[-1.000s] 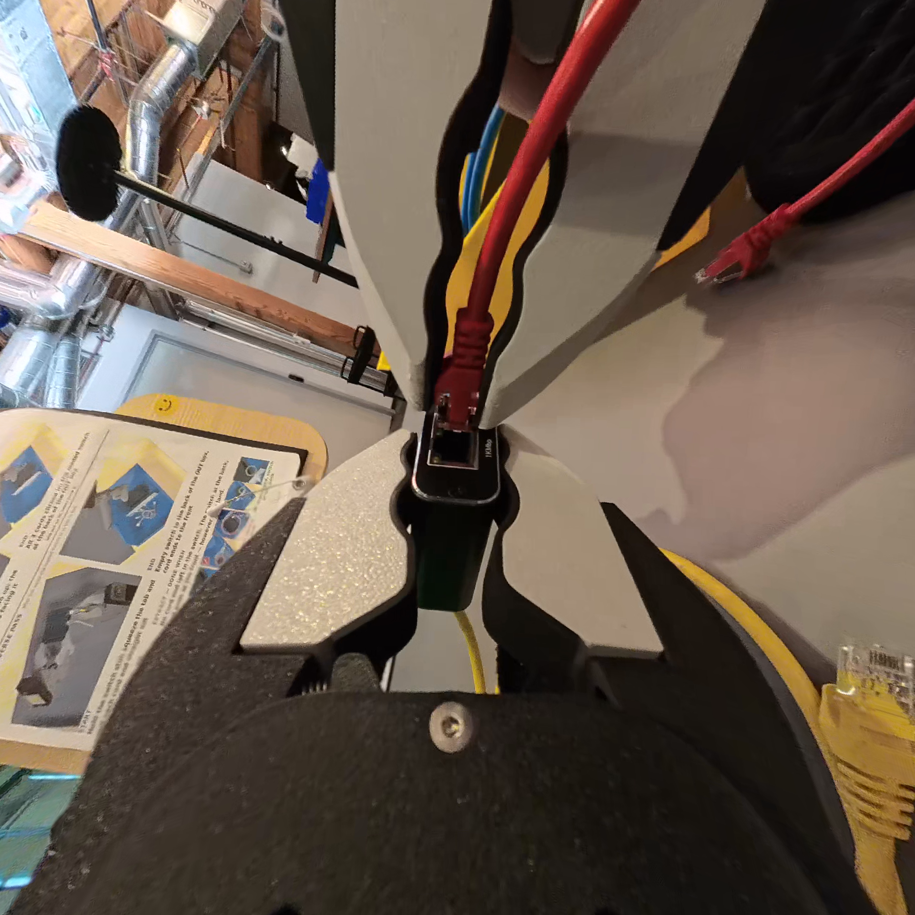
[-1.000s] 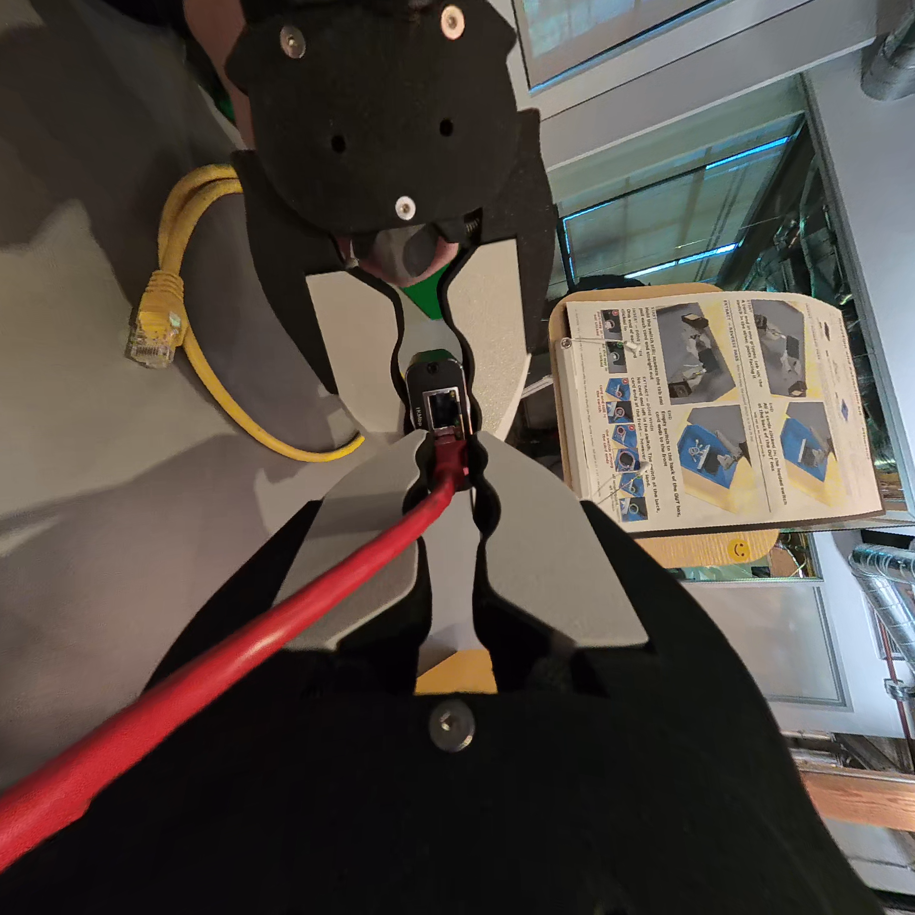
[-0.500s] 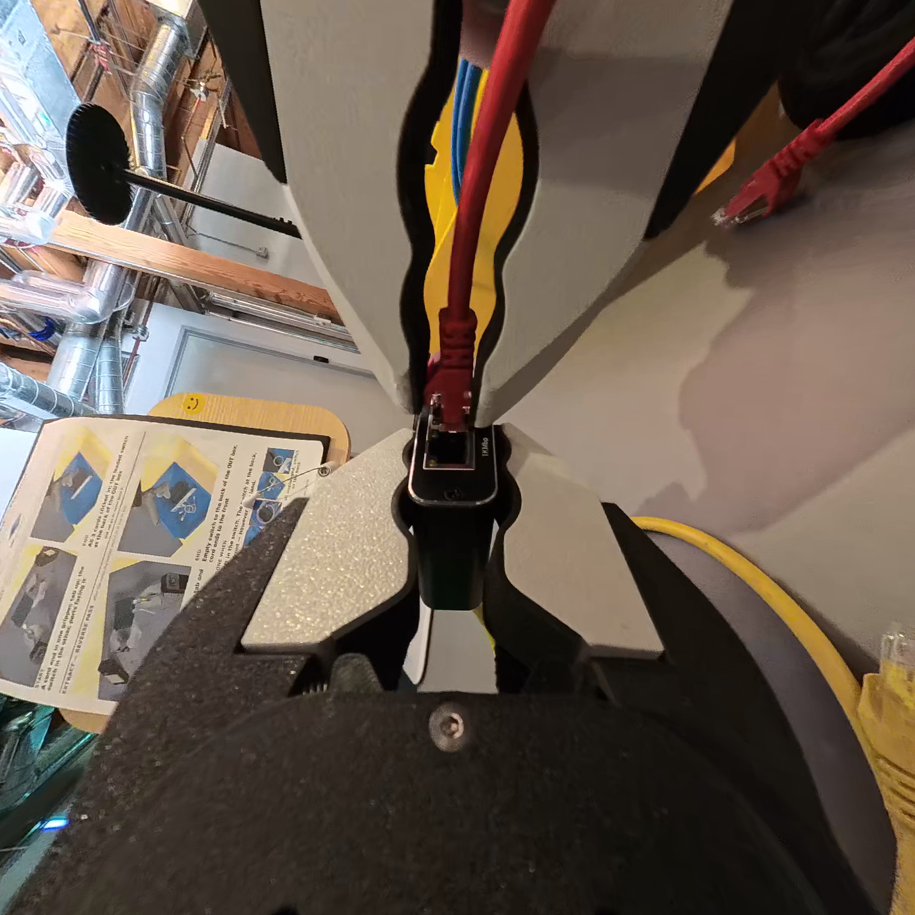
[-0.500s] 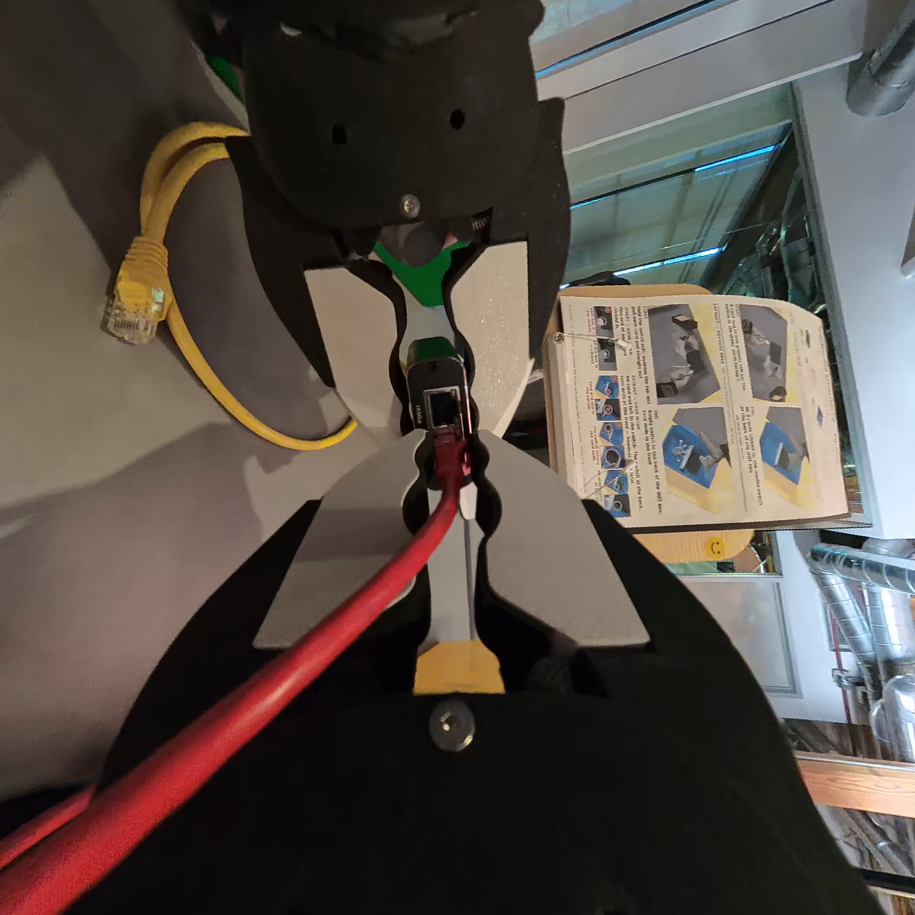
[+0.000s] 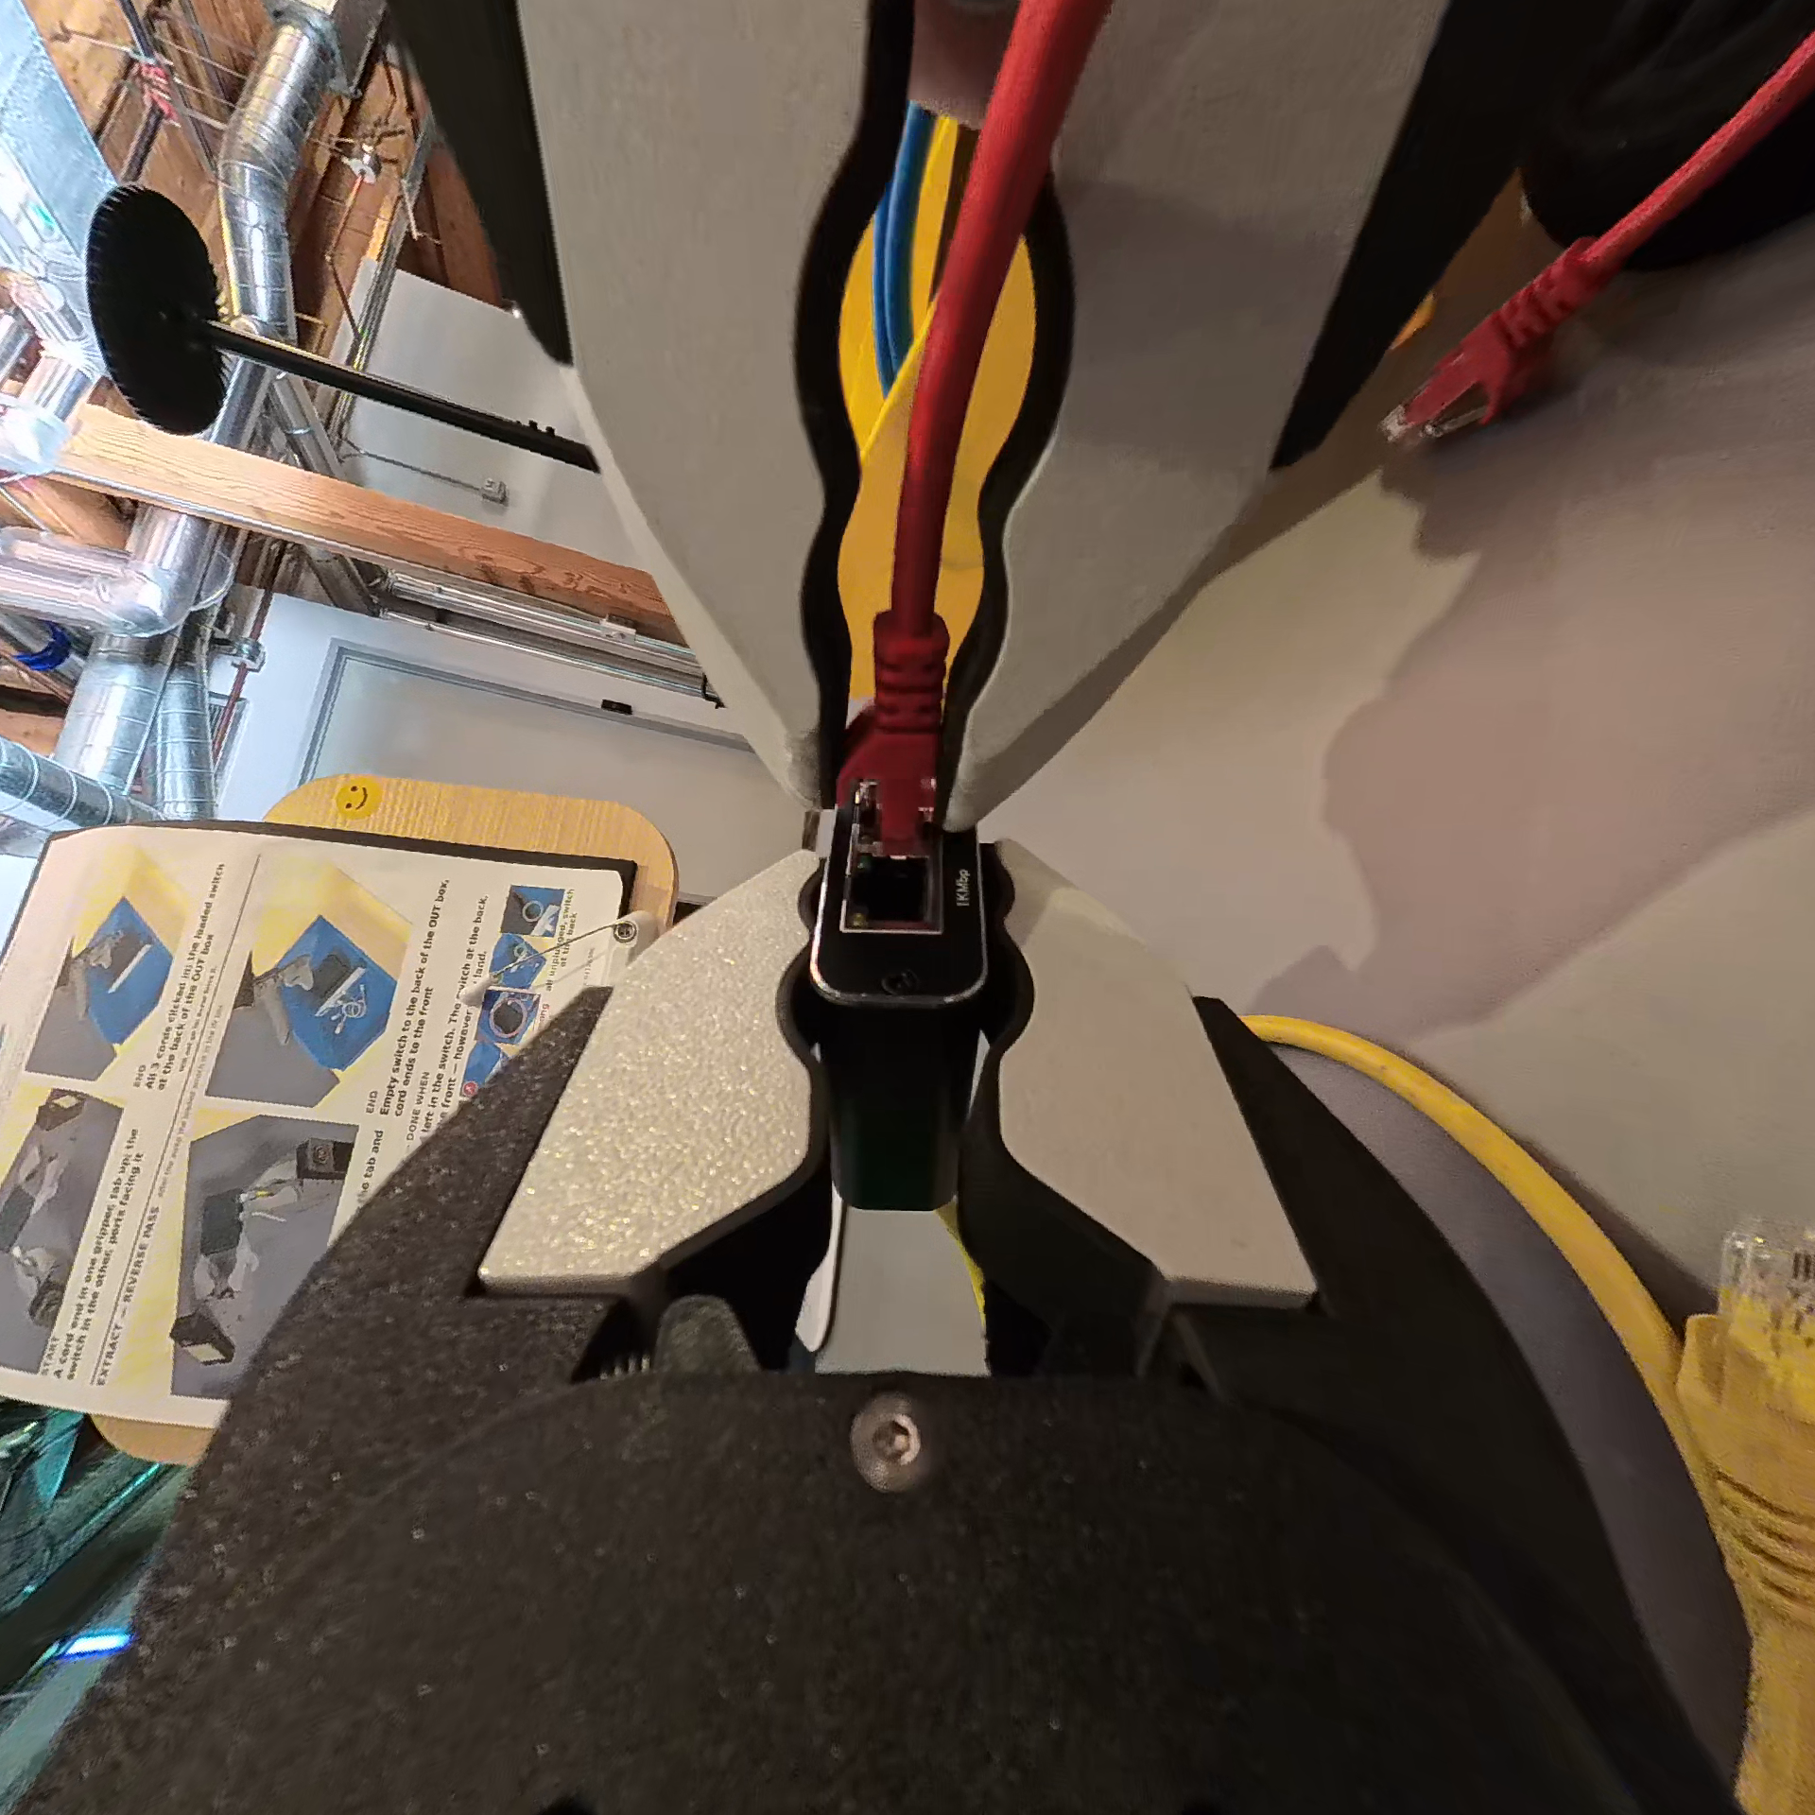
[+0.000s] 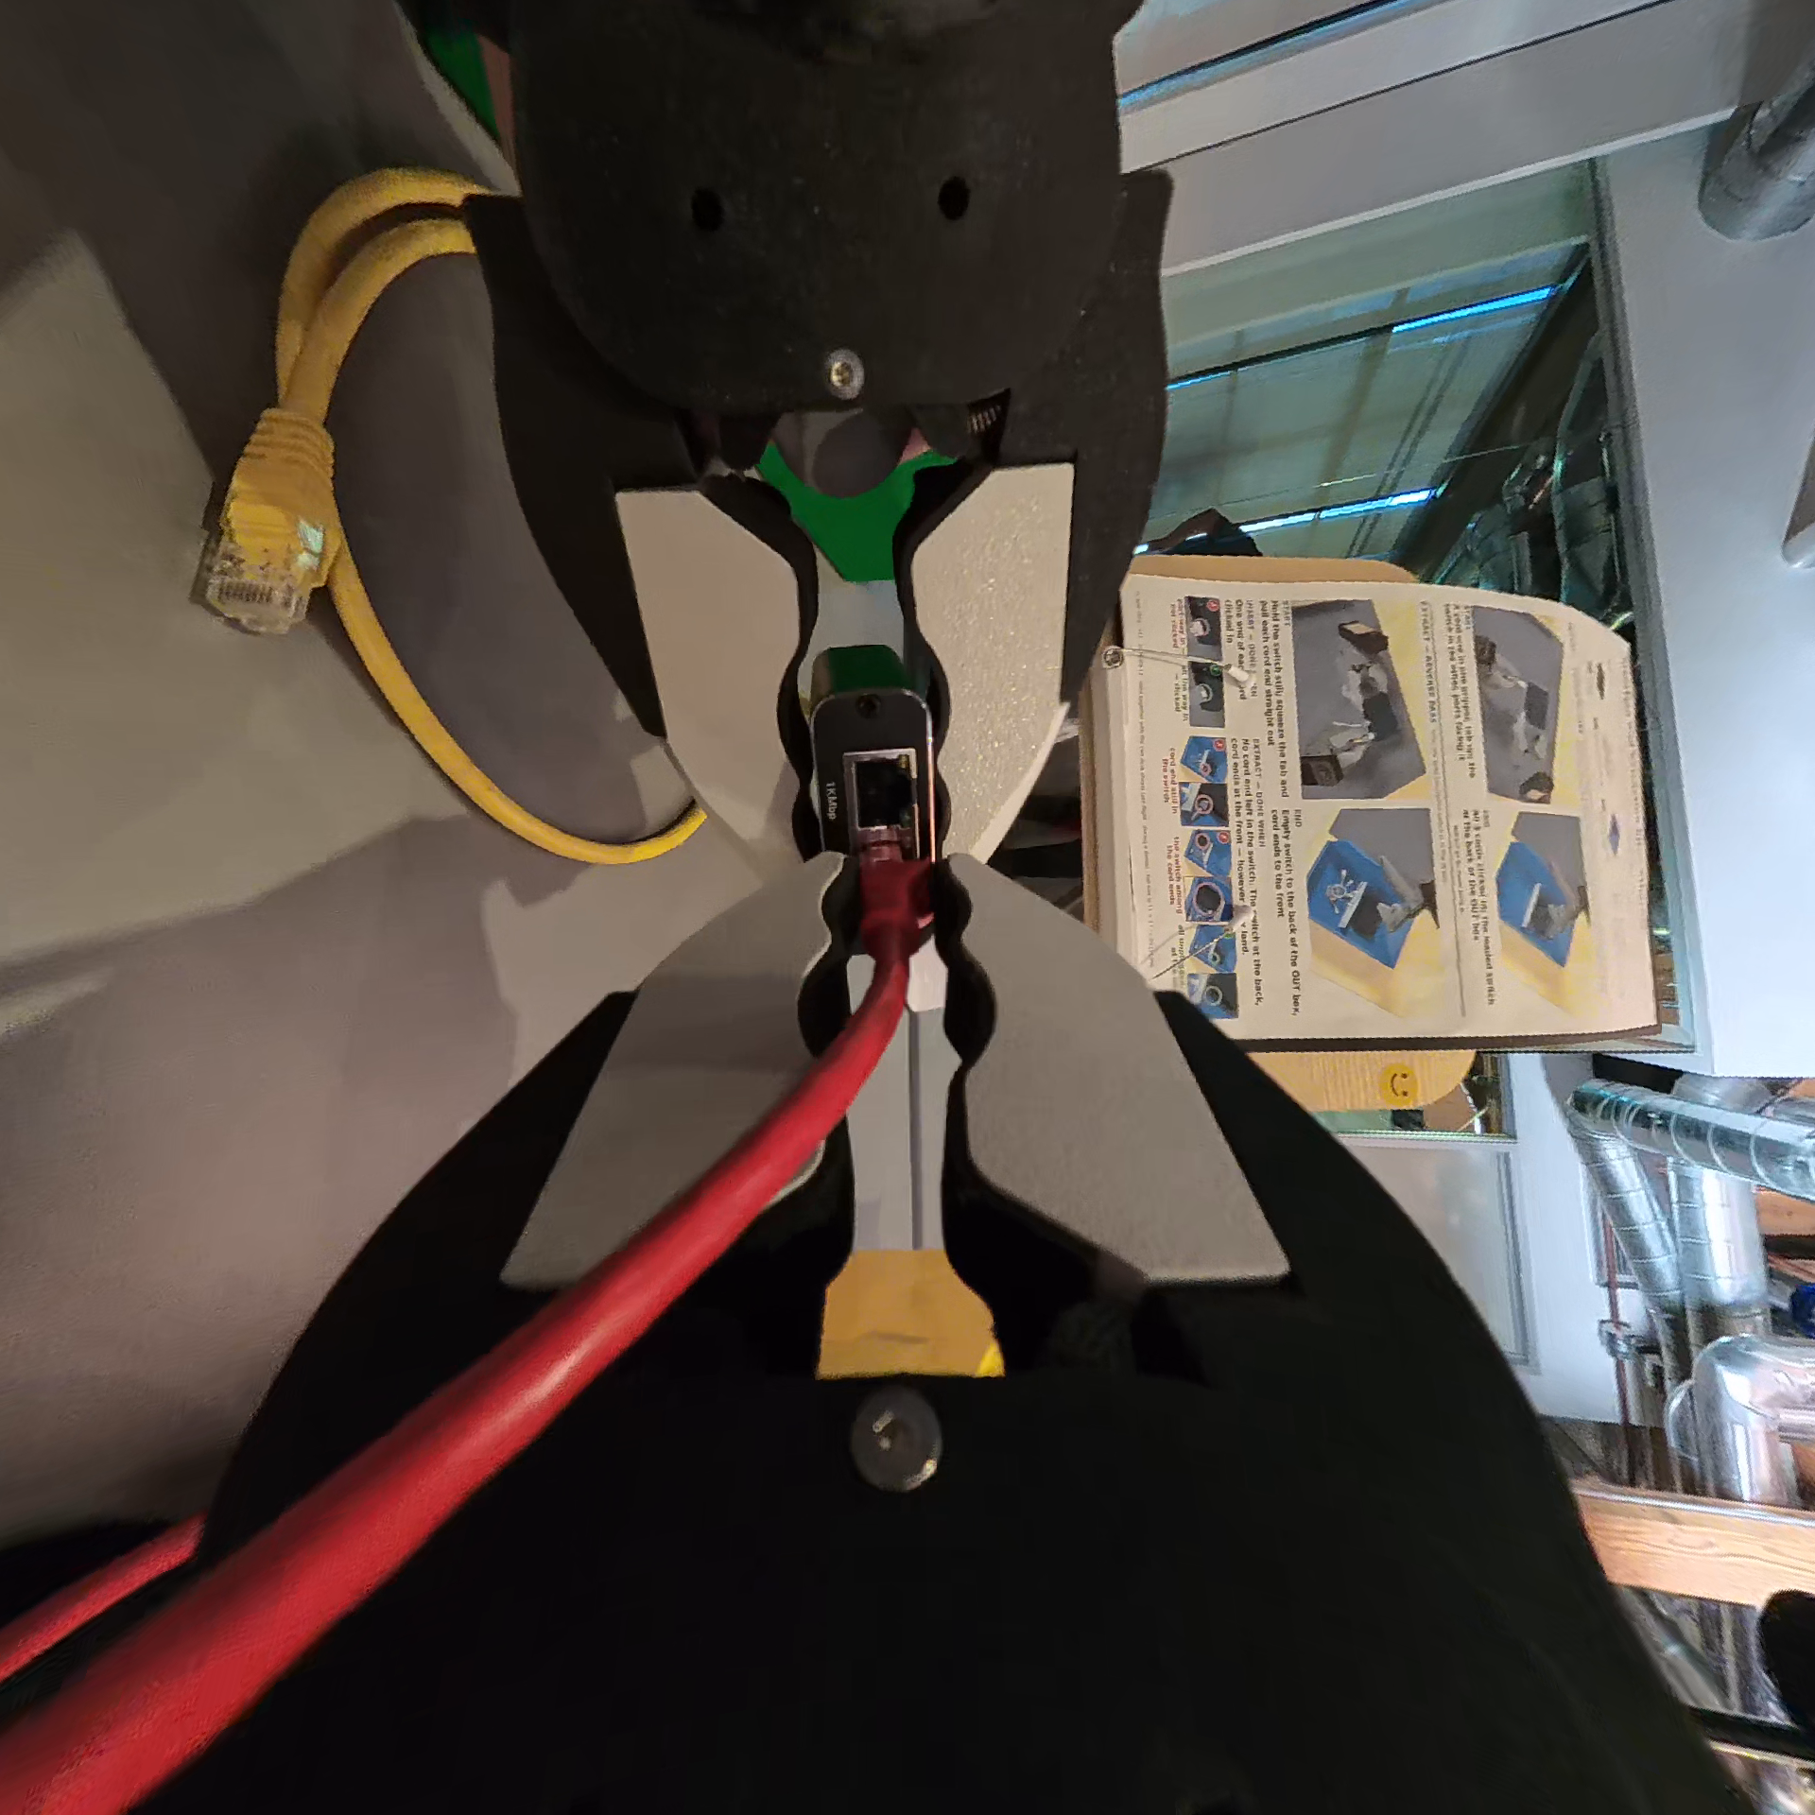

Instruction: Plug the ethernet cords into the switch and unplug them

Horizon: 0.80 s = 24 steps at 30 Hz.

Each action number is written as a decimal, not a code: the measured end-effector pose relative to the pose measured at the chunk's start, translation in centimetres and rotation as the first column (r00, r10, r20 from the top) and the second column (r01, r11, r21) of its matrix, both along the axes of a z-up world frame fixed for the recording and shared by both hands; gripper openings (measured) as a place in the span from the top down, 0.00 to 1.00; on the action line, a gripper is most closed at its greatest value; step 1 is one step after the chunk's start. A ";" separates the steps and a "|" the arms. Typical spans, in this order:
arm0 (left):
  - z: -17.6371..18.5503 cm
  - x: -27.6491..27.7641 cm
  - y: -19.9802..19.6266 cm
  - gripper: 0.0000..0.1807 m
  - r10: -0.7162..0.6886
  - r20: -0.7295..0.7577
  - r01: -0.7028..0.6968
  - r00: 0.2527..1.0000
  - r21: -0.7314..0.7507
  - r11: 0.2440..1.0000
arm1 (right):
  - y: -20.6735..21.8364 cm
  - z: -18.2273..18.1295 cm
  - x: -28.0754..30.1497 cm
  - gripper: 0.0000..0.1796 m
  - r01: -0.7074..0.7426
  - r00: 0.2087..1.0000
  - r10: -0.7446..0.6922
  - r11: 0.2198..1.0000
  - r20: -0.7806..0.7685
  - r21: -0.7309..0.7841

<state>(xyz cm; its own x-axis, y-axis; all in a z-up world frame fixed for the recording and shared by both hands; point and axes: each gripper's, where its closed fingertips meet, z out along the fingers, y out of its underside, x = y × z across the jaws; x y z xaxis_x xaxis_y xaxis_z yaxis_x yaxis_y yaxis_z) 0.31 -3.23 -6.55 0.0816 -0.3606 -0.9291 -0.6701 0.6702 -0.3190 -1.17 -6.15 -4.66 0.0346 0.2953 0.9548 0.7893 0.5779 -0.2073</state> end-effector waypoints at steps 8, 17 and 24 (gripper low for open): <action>-0.4 -0.1 0.4 0.86 0.017 -0.004 -0.017 1.000 -0.018 1.000 | 0.1 -0.3 -0.1 0.92 0.023 1.000 -0.023 1.000 0.021 0.005; -0.6 -0.2 1.0 0.85 0.083 -0.042 -0.083 0.996 0.008 0.997 | 0.3 -0.9 -0.1 0.93 0.040 0.999 -0.043 0.988 -0.018 -0.148; -3.1 -0.1 1.3 0.85 0.087 -0.129 -0.099 0.988 -0.085 0.991 | 0.3 -2.9 0.2 0.93 0.078 0.997 -0.066 0.940 0.048 -0.333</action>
